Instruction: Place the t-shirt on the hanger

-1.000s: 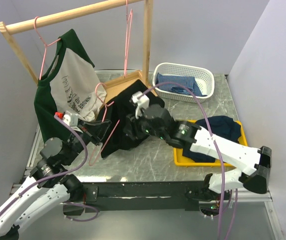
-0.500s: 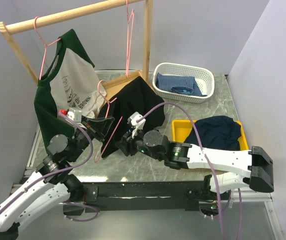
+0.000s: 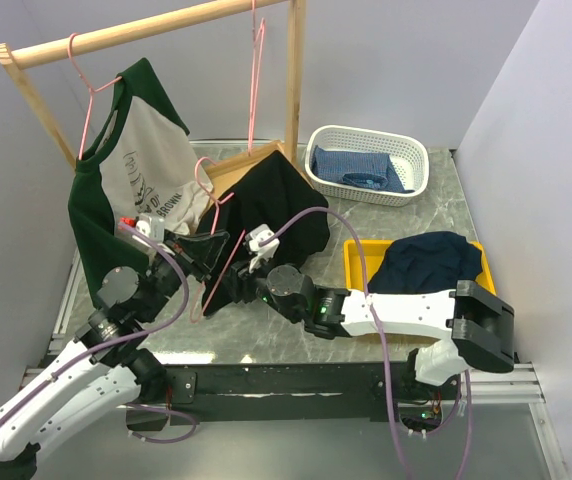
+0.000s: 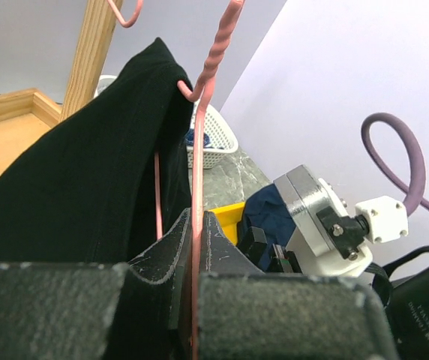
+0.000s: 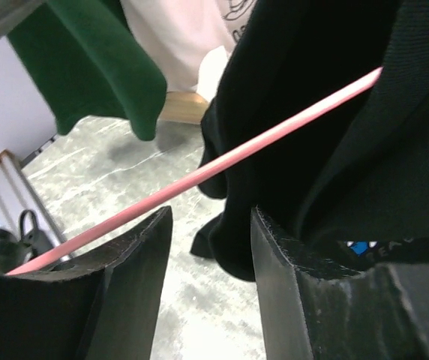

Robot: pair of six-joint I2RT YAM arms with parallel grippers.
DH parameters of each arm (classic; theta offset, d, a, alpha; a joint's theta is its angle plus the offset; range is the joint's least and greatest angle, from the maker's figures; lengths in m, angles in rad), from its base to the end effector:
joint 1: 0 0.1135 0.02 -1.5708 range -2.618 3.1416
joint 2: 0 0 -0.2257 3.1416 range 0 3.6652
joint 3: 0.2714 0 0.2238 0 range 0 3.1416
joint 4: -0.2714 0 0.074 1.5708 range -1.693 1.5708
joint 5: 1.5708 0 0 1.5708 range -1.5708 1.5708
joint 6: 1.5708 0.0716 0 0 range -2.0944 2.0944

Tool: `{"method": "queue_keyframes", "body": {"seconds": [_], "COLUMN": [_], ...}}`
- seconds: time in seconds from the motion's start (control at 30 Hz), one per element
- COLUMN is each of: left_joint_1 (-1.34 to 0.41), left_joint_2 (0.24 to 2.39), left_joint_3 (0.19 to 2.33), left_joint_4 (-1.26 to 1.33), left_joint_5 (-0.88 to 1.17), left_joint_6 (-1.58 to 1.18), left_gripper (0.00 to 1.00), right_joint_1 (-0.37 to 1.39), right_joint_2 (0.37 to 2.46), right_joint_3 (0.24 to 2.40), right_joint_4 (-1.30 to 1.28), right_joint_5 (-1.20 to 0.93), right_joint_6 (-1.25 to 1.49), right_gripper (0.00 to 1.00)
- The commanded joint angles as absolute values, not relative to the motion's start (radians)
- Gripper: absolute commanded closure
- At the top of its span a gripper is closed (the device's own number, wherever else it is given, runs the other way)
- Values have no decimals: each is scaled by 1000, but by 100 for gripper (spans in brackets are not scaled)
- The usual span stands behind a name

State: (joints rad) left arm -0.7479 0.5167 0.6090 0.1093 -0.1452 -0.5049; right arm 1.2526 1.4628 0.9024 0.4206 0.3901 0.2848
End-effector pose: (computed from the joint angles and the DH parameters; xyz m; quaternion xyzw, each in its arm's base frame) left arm 0.1352 -0.1113 0.3336 0.0207 0.6329 -0.4158 0.6528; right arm 0.1351 0.3230 0.2546 -0.2319 0.7146 0.3422 0.5643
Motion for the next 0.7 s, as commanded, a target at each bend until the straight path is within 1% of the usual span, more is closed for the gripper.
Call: {"method": "queue_keyframes", "body": {"seconds": [0.0,0.07,0.1,0.13,0.27,0.3,0.37,0.4,0.43,0.57,0.67], "left_joint_1": [-746,-746,-747,-746,-747,-746,-746,-746,-746,-746,-746], "left_joint_2": [514,511,512,512,518,520,525,525,526,531,529], "left_joint_3": [644,635,632,629,617,614,604,603,598,595,589], "left_joint_4": [245,264,271,281,314,327,337,350,357,371,379], "left_joint_5": [-172,-181,-190,-195,-216,-221,-241,-247,-255,-265,-290], "left_joint_6": [-523,-534,-537,-544,-558,-563,-574,-575,-581,-586,-592], "left_gripper": [99,99,99,99,99,99,99,99,99,99,99], "right_joint_1": [1256,1256,1256,1256,1259,1262,1266,1269,1272,1278,1290], "right_joint_2": [1491,1509,1512,1514,1508,1503,1482,1473,1462,1414,1384], "right_joint_3": [899,897,888,879,838,821,807,787,778,739,726], "right_joint_4": [529,538,543,554,578,581,581,586,591,614,601], "right_joint_5": [446,419,410,403,388,391,394,396,397,385,357], "right_joint_6": [275,273,275,282,293,293,293,293,295,281,275], "right_gripper": [46,49,57,60,67,72,78,88,92,94,100]}}
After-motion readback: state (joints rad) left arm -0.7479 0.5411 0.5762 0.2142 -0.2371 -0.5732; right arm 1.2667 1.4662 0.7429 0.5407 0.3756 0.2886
